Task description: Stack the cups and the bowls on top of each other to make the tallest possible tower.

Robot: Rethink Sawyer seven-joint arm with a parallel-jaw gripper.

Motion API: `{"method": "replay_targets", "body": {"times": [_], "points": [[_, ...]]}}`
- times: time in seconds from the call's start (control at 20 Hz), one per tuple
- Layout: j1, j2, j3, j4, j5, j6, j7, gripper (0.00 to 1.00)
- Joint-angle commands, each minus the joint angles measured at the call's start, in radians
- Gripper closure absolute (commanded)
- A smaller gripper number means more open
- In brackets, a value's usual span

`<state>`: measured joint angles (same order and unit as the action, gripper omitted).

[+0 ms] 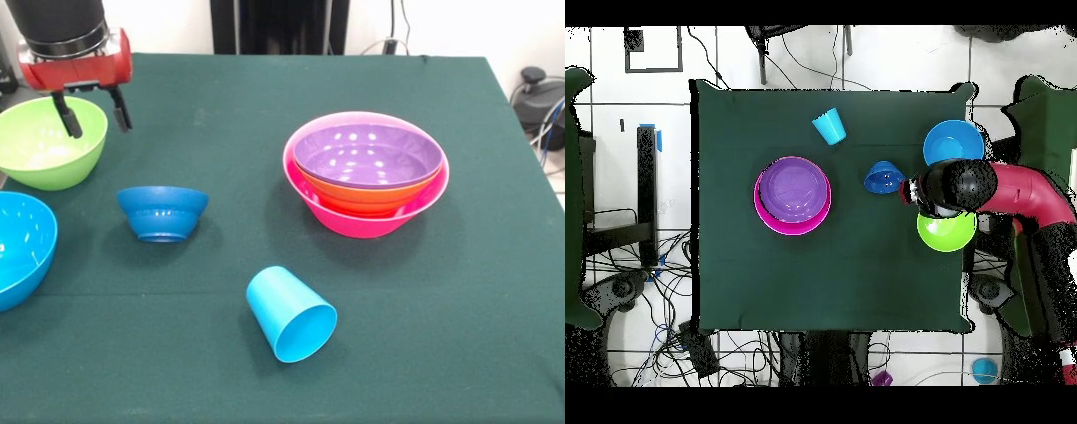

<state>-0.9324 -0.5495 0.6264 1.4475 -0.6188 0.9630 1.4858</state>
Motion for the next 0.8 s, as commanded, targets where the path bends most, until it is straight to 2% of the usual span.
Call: {"method": "replay_targets", "body": {"times": [0.05, 0.8], "points": [[-0.008, 0.044, -0.005, -0.01, -0.135, 0.004, -0.335, 0.0], [-0.027, 0.04, 0.009, 0.056, -0.187, -0.057, -0.258, 0.0]]}}
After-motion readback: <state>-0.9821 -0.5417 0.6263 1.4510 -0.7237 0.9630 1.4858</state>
